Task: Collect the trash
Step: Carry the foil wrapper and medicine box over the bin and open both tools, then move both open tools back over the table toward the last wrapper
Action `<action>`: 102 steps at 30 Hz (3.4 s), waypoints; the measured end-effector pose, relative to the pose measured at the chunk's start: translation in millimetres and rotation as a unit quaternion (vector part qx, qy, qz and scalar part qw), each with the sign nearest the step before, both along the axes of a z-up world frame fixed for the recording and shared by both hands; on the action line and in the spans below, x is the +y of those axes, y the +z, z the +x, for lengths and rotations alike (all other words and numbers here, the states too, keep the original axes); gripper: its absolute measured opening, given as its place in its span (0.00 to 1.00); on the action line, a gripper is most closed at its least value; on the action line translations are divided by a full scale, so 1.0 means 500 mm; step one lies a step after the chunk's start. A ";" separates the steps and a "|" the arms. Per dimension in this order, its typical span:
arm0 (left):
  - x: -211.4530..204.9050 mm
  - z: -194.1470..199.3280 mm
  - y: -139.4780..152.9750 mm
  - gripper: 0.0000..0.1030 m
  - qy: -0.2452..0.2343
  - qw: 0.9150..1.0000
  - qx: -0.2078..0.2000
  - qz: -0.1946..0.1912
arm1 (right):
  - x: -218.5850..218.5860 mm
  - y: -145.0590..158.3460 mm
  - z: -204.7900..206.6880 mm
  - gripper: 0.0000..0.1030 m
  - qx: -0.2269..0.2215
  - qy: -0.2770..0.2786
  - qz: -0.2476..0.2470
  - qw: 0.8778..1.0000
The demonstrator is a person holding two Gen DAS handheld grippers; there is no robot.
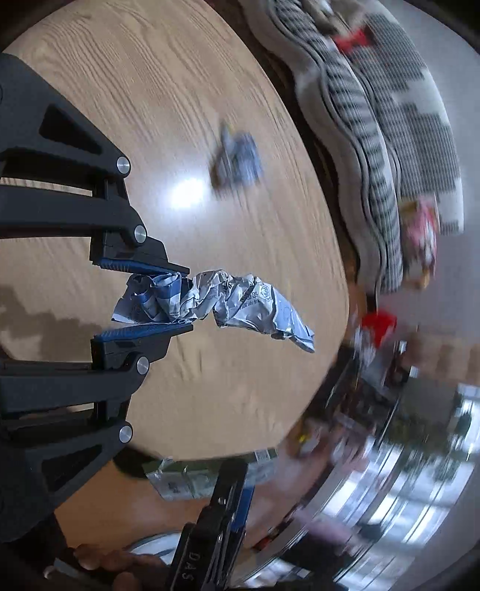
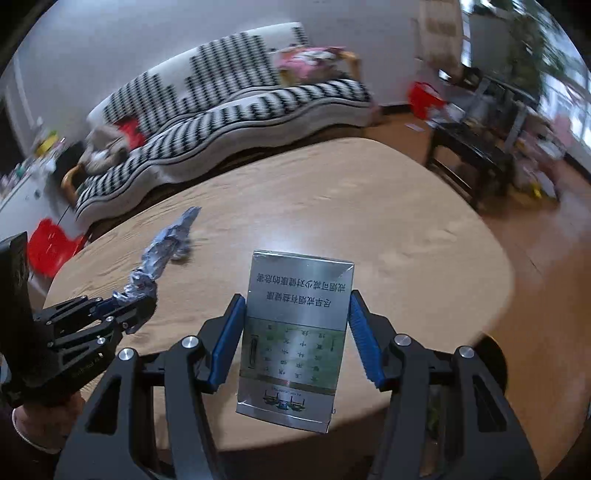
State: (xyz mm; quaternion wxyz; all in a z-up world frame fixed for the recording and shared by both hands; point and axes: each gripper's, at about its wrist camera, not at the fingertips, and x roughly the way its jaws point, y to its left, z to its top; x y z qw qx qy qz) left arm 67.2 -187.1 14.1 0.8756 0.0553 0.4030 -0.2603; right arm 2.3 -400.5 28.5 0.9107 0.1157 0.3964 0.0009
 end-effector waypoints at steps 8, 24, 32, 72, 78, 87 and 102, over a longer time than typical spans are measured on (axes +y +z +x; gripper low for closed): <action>-0.247 -0.051 -0.021 0.23 -0.102 0.994 0.026 -0.019 | -0.255 -0.013 -0.158 0.54 -0.004 -0.120 0.030 0.992; -0.512 -0.086 -0.150 0.23 -0.219 0.971 0.093 0.015 | -0.452 -0.140 -0.240 0.55 0.056 -0.209 0.066 0.974; -0.547 -0.094 -0.165 0.23 -0.233 0.967 0.099 0.020 | -0.457 -0.143 -0.237 0.55 0.056 -0.220 0.064 0.972; -0.460 -0.083 -0.108 0.88 -0.169 0.985 0.034 0.014 | -0.409 -0.112 -0.199 0.79 0.037 -0.207 0.043 0.977; -0.309 -0.017 -0.075 0.89 -0.074 0.997 0.010 0.024 | -0.323 -0.091 -0.133 0.80 0.032 -0.152 0.029 0.987; -0.002 0.116 -0.075 0.89 0.099 0.993 0.011 0.056 | -0.110 -0.063 -0.002 0.80 0.026 -0.036 0.005 0.999; 0.372 0.144 -0.093 0.89 0.218 0.974 0.030 0.045 | 0.300 -0.093 0.274 0.80 0.031 0.148 0.021 0.988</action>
